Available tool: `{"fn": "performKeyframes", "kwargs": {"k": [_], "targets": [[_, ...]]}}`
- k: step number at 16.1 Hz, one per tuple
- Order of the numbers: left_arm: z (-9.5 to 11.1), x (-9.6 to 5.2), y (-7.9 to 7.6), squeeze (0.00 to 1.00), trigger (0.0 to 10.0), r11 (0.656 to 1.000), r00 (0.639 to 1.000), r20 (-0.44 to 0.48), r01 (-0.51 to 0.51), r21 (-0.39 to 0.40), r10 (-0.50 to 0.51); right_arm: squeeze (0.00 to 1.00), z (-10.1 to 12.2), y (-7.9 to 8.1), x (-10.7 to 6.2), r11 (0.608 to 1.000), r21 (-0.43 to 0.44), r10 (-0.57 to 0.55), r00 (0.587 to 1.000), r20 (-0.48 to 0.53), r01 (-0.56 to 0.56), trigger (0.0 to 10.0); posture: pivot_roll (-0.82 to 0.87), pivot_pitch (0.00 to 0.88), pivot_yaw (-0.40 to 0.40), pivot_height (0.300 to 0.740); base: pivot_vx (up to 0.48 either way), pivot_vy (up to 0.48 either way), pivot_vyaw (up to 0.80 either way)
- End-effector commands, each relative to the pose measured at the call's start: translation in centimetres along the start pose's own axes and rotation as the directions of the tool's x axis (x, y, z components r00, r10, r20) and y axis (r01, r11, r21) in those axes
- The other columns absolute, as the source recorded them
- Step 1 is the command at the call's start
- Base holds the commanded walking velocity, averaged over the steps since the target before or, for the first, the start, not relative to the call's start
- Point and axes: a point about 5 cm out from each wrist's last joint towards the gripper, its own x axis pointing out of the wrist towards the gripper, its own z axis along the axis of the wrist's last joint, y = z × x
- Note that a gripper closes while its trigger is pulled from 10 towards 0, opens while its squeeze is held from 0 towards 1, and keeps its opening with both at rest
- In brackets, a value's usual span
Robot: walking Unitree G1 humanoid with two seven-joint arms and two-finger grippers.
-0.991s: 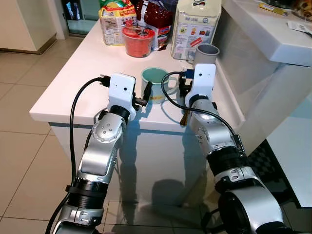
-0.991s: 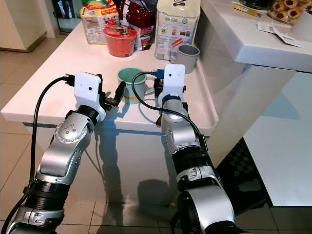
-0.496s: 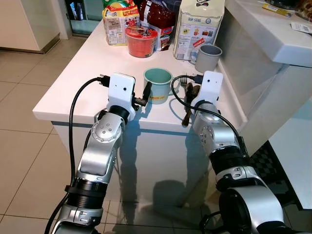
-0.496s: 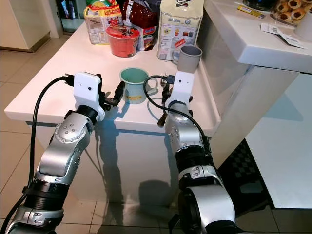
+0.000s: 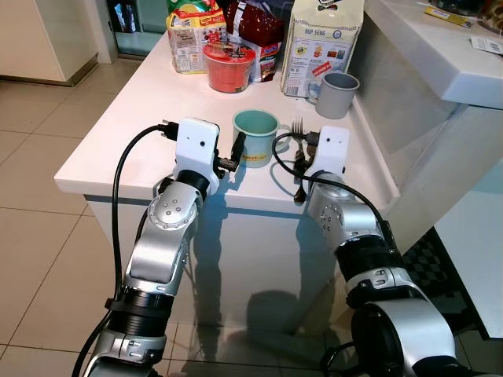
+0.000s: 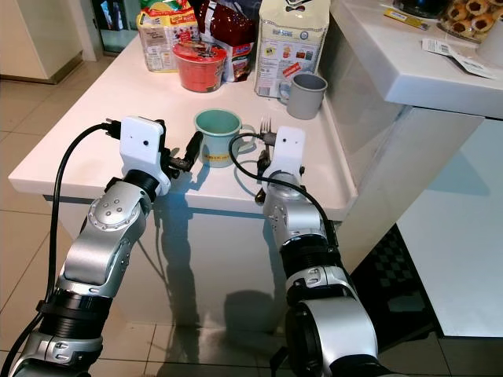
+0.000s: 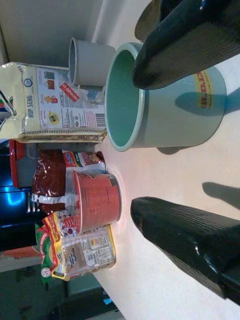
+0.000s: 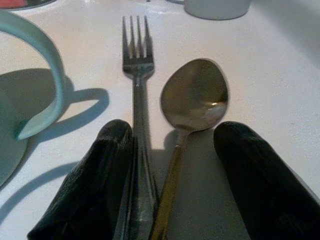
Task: Setting the table
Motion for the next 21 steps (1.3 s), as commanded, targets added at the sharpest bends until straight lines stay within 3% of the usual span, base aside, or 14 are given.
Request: {"fn": "performKeyframes", "kwargs": {"k": [1,10,11,12,13,21], "targets": [[0.8,0.2,-0.4,0.0,10.0,1.0,1.0,0.023,0.015,0.008,-0.015,0.0,0.5,0.4,0.0,1.0,0.01,0.022,1.0,-0.011,-0.022,10.0,0.06,0.0,-0.076,0.74,0.0,0.0,0.0],[0.8,0.1,-0.3,0.0,10.0,1.0,1.0,0.021,0.014,0.008,-0.014,0.0,-0.9,-0.3,0.2,0.998,0.057,-0.004,0.993,-0.121,0.011,10.0,0.06,0.0,-0.075,0.74,0.0,0.0,0.0],[0.8,0.1,-0.3,0.0,10.0,1.0,1.0,0.021,0.014,0.009,-0.014,0.0,-1.0,-0.4,0.2,0.998,0.061,-0.006,0.992,-0.126,0.014,9.6,0.05,0.0,-0.074,0.74,0.0,0.0,0.0],[0.8,0.1,-0.4,0.0,10.0,1.0,1.0,0.021,0.015,0.008,-0.015,0.0,-1.2,-0.5,0.2,0.998,0.062,-0.011,0.991,-0.131,0.019,3.2,0.05,0.0,-0.074,0.74,0.0,0.0,0.0],[0.8,0.1,-0.4,0.0,10.0,1.0,1.0,0.021,0.016,0.009,-0.016,0.0,-1.5,-0.5,0.1,0.997,0.074,-0.014,0.989,-0.149,0.025,0.0,0.05,0.0,-0.074,0.74,0.0,0.0,0.0],[0.8,0.0,-0.2,0.0,10.0,1.0,1.0,0.019,0.018,0.012,-0.018,0.0,-2.8,-0.5,0.0,0.995,0.095,-0.015,0.975,-0.222,0.037,0.0,0.06,0.0,-0.067,0.74,0.0,0.0,0.0]]}}
